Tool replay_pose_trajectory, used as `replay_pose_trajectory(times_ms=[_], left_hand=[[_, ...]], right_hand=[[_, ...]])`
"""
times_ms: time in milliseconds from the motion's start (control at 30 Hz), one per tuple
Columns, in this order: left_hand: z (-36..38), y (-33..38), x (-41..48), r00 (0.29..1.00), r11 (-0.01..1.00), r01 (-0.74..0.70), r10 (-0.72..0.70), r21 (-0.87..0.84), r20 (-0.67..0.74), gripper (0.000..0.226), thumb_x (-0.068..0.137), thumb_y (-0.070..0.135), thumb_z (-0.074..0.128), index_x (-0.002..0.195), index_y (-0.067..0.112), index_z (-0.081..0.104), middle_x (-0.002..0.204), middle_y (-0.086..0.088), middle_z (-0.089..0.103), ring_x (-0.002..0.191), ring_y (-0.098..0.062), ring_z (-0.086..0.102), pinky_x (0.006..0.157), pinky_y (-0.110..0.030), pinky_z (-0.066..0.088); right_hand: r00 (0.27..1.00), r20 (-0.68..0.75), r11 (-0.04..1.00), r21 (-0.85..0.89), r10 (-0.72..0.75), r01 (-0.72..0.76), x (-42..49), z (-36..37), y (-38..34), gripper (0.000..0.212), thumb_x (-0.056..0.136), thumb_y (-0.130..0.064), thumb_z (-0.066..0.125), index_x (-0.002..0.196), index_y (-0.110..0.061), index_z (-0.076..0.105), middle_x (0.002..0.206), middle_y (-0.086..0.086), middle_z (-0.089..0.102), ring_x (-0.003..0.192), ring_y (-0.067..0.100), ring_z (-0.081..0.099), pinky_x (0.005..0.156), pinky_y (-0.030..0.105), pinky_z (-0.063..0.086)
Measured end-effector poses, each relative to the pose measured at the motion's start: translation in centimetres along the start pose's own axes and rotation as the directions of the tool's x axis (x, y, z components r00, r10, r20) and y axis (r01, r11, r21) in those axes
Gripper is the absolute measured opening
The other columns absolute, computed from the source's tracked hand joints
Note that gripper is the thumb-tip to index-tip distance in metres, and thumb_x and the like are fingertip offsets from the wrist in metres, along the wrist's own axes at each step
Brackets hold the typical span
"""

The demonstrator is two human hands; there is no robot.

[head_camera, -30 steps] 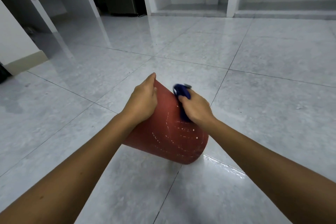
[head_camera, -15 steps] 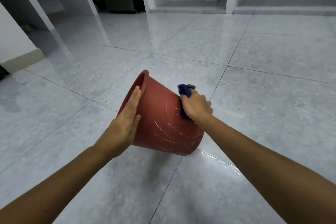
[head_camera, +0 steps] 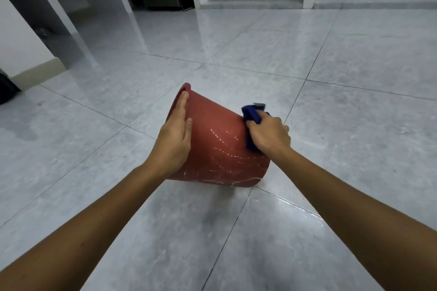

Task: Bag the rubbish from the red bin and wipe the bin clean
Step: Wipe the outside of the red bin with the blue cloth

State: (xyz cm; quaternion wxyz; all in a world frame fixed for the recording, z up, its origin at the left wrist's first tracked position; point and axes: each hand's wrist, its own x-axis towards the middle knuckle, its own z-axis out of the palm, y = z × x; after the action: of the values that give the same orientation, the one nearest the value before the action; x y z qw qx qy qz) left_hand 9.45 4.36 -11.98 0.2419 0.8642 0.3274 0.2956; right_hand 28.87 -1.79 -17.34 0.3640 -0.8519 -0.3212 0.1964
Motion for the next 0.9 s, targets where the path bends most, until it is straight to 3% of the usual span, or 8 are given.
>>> replay_pose_trajectory(times_ms=[133,267,367,467,600,733,800,900], left_hand=[[1.3,1.9,3.5,0.996,0.999,0.037,-0.035,-0.024,0.078,0.056,0.101,0.023,0.034,0.151,0.021,0.010,0.158,0.005,0.018,0.141,-0.007,0.022,0.109,-0.015,0.017],[1.8,2.6,3.2,0.998,0.985,-0.057,0.055,-0.165,-0.014,0.069,0.093,0.039,0.048,0.150,0.025,0.012,0.155,0.006,0.027,0.137,-0.008,0.034,0.111,-0.027,0.032],[1.4,0.2,-1.6,0.916,0.914,-0.391,0.374,0.107,0.145,0.076,0.092,0.013,0.053,0.151,0.011,0.006,0.160,-0.001,0.011,0.143,-0.009,0.021,0.115,-0.019,0.022],[1.5,-1.8,-3.3,0.806,0.693,-0.592,0.505,0.412,0.309,0.086,0.080,-0.016,0.059,0.149,0.001,0.011,0.158,-0.009,0.013,0.141,-0.015,0.022,0.113,-0.023,0.020],[1.6,-0.2,-1.9,0.841,0.767,-0.541,0.498,0.346,0.212,0.068,0.088,-0.009,0.052,0.147,-0.001,0.019,0.156,-0.010,0.021,0.139,-0.011,0.027,0.114,-0.019,0.019],[1.1,0.8,-0.1,0.944,0.928,-0.328,0.331,0.179,0.011,0.051,0.097,0.004,0.041,0.146,0.004,0.026,0.151,-0.011,0.032,0.133,0.001,0.024,0.109,-0.003,0.014],[0.5,0.2,0.2,0.962,0.949,-0.268,0.273,0.165,-0.004,0.050,0.099,0.009,0.039,0.148,0.009,0.025,0.152,-0.004,0.031,0.133,0.000,0.025,0.107,0.000,0.013],[0.0,-0.6,0.1,0.971,0.962,-0.238,0.238,0.137,0.014,0.050,0.100,0.012,0.037,0.148,0.013,0.024,0.152,0.004,0.027,0.135,0.002,0.023,0.107,0.000,0.013]], right_hand=[[0.978,-0.008,0.955,0.215,-0.208,0.205,-0.5,0.0,-4.5,0.040,0.084,-0.049,0.042,0.122,-0.044,0.055,0.116,0.008,0.063,0.109,0.039,0.055,0.094,0.049,0.049],[0.998,-0.046,0.973,0.225,-0.038,0.048,0.7,-0.2,-2.1,0.045,0.087,-0.049,0.038,0.130,-0.044,0.049,0.123,0.006,0.063,0.116,0.037,0.054,0.099,0.049,0.045],[0.983,-0.045,0.961,0.221,0.178,-0.164,1.4,-0.7,1.4,0.044,0.091,-0.044,0.037,0.132,-0.037,0.049,0.126,0.009,0.062,0.120,0.038,0.052,0.096,0.043,0.041],[0.948,-0.030,0.899,0.327,0.317,-0.290,1.8,-1.3,1.8,0.044,0.092,-0.041,0.038,0.134,-0.034,0.049,0.125,0.012,0.060,0.118,0.039,0.051,0.090,0.039,0.039],[0.996,-0.033,0.928,0.365,0.088,-0.069,0.9,-1.8,-2.5,0.040,0.090,-0.038,0.044,0.128,-0.034,0.055,0.122,0.009,0.064,0.116,0.036,0.057,0.101,0.046,0.045],[0.971,-0.014,0.917,0.326,-0.239,0.230,-0.1,-1.1,-5.8,0.038,0.087,-0.041,0.046,0.122,-0.037,0.058,0.110,0.002,0.069,0.105,0.032,0.061,0.092,0.047,0.050],[0.979,-0.014,0.947,0.250,-0.204,0.201,0.0,-0.2,-3.9,0.040,0.087,-0.044,0.044,0.125,-0.039,0.056,0.112,0.005,0.067,0.108,0.036,0.058,0.093,0.048,0.049],[0.999,0.007,0.991,0.126,0.046,-0.046,0.4,0.0,0.8,0.041,0.091,-0.045,0.041,0.129,-0.038,0.054,0.122,0.009,0.064,0.116,0.039,0.055,0.100,0.047,0.045]])
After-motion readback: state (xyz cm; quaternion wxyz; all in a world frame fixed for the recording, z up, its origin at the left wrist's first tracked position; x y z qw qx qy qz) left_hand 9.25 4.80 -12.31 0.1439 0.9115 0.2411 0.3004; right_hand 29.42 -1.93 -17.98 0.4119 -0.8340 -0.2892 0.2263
